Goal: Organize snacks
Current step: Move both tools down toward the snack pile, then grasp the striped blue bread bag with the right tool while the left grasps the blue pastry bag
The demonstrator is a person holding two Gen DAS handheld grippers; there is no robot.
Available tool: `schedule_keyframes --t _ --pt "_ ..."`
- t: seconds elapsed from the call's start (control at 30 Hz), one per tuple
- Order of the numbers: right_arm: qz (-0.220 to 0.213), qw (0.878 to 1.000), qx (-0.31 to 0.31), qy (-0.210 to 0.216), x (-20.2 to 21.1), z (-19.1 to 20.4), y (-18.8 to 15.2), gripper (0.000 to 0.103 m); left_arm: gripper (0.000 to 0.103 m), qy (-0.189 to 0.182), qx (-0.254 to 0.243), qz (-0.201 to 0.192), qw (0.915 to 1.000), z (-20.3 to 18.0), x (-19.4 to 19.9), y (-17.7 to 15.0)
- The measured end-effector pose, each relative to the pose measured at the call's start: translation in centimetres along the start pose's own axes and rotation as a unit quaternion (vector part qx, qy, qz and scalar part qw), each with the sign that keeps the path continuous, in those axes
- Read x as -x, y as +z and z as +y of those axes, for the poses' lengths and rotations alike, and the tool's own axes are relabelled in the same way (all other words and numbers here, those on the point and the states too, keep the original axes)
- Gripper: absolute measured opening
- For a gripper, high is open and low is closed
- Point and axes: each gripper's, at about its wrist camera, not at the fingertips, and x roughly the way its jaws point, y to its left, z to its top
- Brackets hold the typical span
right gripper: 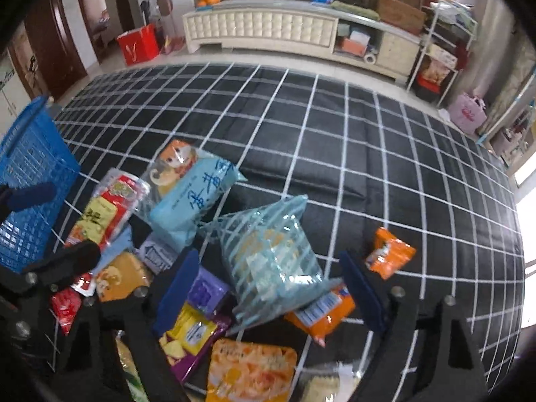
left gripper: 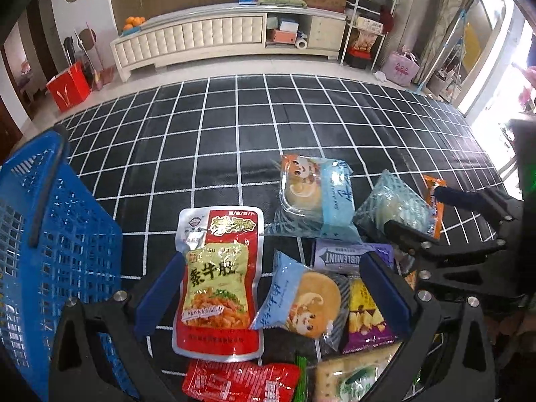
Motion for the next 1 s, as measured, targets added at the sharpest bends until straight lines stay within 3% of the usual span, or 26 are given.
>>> schedule_keyframes --t 0.1,0.37,0.73,1.0 --pt "0.017 1.000 0.003 0.013 -1.3 -0.3 0.2 0.075 0.103 0.003 -0.001 0.002 1.0000 0.1 -0.2 0.2" --pt "0.023 1.000 0.019 0.001 -1.8 -0.2 0.3 0.061 0.103 0.002 -0.007 0.007 0.9999 -0.1 -0.2 0.7" --pt "-0.083 0.996 -0.040 0.005 7.3 -1.3 -1.2 0.061 0.103 -0.011 -0.048 -0.018 0.9986 -2.0 3.6 1.6" --pt "-0.082 0.991 -0.109 -0.006 7.7 -3.0 -1.9 0.061 0.103 -0.011 -0.068 0.004 0.9976 -3.8 2.4 3.7"
